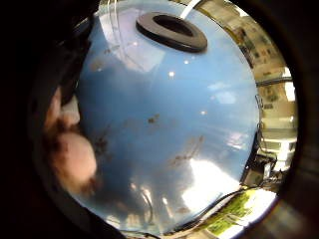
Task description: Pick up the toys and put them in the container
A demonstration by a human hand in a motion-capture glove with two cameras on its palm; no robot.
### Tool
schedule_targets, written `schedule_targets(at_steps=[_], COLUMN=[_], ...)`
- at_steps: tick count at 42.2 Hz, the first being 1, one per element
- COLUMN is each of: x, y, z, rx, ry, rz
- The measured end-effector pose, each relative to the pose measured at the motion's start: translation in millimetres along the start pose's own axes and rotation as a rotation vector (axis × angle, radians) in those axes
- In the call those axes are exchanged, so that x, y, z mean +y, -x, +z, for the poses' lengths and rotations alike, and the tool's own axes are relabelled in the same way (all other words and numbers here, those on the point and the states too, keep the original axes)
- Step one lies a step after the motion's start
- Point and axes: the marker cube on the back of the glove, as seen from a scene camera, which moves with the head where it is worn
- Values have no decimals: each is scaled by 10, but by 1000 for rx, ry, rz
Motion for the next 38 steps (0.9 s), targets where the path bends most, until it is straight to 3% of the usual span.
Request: schedule_targets(at_steps=[6,19,29,38], x=[47,174,121,-304], y=[-31,337,996,2079], z=[-240,-1776,-2542,-2548], rx=[-52,-1,117,141], ry=[-35,-159,-206,-179], rz=[78,178,123,-5])
